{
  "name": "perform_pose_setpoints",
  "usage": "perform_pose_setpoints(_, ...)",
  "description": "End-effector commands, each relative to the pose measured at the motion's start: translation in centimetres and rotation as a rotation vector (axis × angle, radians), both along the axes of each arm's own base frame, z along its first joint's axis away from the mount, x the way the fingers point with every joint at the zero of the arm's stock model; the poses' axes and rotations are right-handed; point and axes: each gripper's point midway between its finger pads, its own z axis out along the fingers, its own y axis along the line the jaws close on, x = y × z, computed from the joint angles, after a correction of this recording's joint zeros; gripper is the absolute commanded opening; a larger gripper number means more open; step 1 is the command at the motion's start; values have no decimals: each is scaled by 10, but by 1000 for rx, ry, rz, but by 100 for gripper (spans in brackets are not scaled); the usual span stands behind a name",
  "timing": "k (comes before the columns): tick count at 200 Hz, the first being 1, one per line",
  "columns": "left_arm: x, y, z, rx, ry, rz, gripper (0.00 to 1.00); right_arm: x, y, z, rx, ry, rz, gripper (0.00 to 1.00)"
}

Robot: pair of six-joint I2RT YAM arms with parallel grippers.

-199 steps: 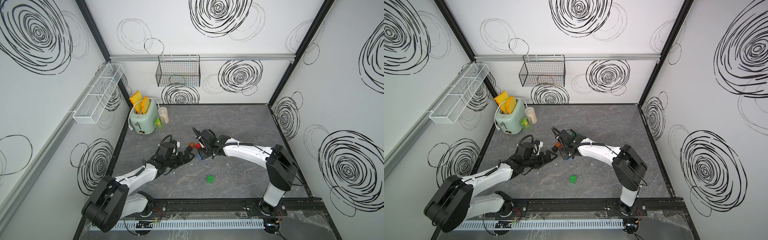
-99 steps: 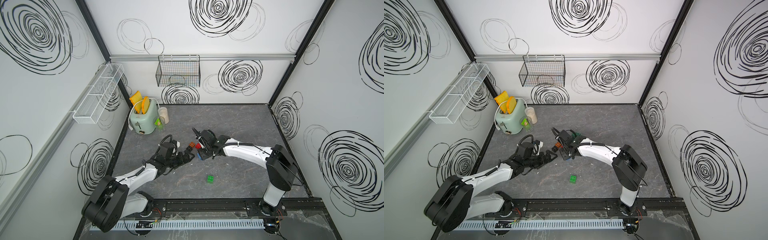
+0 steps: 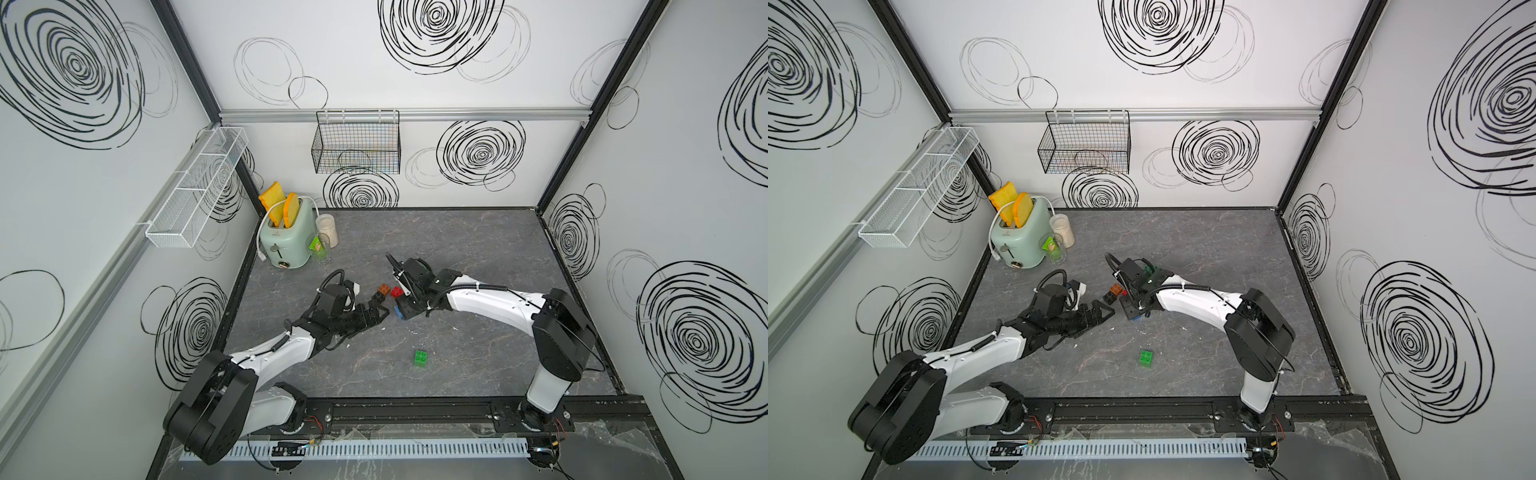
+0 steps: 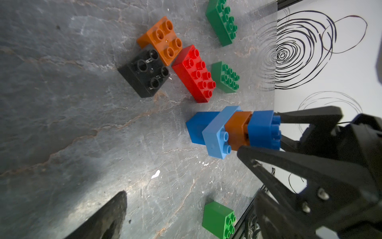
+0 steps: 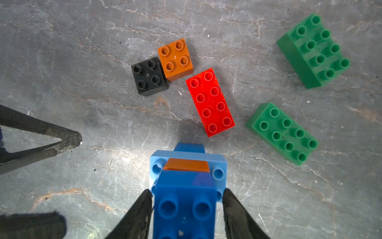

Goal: Assemble the letter f with lego
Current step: Assemble the lego brick with the lego brick.

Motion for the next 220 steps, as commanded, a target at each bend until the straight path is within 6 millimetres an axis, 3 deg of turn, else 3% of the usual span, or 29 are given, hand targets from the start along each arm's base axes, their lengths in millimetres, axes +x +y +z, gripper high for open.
perform_pose_setpoints(1,2,4,-5,15,0,14,98,3,3,20,33,-9,14,58)
perform_pose_setpoints(126,1,3,-6,16,2,10,98,10,8,27,81,12,34,58)
perform_pose_setpoints(220,2,4,-6,19,3,14,98,7,8,24,80,21,40,45)
